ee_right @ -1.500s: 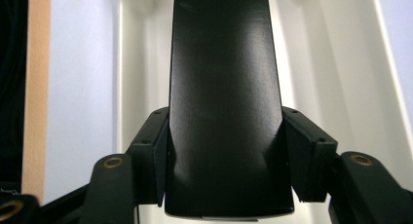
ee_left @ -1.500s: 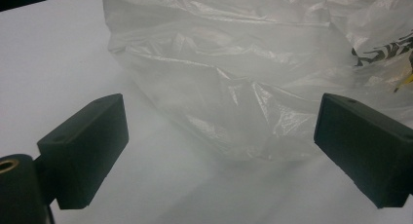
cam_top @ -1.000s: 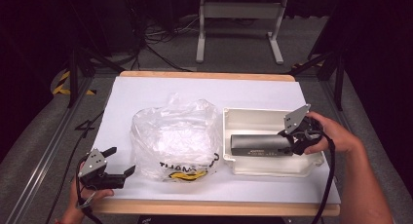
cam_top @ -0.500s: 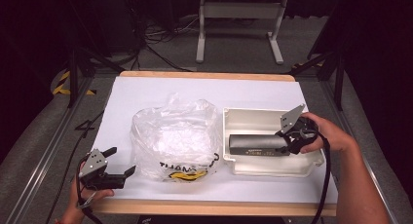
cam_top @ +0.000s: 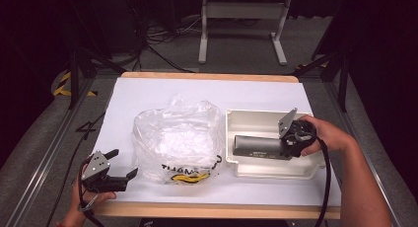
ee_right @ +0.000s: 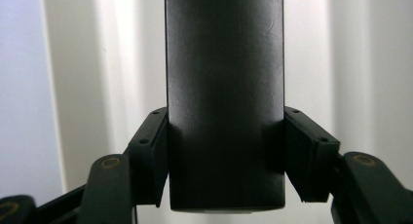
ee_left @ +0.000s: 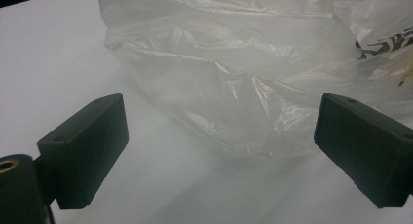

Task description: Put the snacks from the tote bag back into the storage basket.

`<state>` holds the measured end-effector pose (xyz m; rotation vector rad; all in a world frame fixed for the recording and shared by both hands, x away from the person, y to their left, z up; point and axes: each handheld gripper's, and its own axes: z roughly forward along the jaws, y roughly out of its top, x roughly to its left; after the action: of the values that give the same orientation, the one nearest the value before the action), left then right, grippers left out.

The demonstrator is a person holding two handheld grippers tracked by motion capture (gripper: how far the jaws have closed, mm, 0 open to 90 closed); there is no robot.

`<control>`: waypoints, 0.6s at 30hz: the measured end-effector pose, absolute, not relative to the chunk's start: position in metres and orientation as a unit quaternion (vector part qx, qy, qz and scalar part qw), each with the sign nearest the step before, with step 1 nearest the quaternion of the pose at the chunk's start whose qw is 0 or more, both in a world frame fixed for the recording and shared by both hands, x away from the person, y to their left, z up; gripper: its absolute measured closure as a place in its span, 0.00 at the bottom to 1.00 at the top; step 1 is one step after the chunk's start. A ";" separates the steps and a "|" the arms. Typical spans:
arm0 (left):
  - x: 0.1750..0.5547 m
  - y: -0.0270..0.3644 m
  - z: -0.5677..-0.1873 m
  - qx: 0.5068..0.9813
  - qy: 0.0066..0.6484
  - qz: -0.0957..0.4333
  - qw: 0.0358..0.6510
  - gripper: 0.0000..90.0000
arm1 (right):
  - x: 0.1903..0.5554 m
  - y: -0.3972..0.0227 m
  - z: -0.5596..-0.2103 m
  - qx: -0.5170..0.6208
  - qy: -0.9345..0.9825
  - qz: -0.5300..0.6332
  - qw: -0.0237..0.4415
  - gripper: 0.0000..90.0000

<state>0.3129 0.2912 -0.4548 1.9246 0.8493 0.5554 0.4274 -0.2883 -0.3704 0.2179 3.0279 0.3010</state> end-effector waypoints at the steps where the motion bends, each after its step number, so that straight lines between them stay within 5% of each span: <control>1: 0.313 0.291 -0.455 0.783 0.346 0.226 0.465 0.07 | 0.427 -0.288 -0.371 0.078 0.991 0.095 0.049 0.44; 7: 0.313 0.290 -0.455 0.784 0.347 0.223 0.464 0.07 | 0.429 -0.290 -0.370 0.100 0.989 0.076 0.076 0.33; 18: 0.313 0.290 -0.455 0.786 0.347 0.224 0.460 0.07 | 0.424 -0.299 -0.368 0.113 0.986 0.089 0.083 0.31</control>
<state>0.3134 0.2899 -0.4554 1.9341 0.8543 0.5504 0.4244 -0.2987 -0.3679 0.3361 2.9444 0.2658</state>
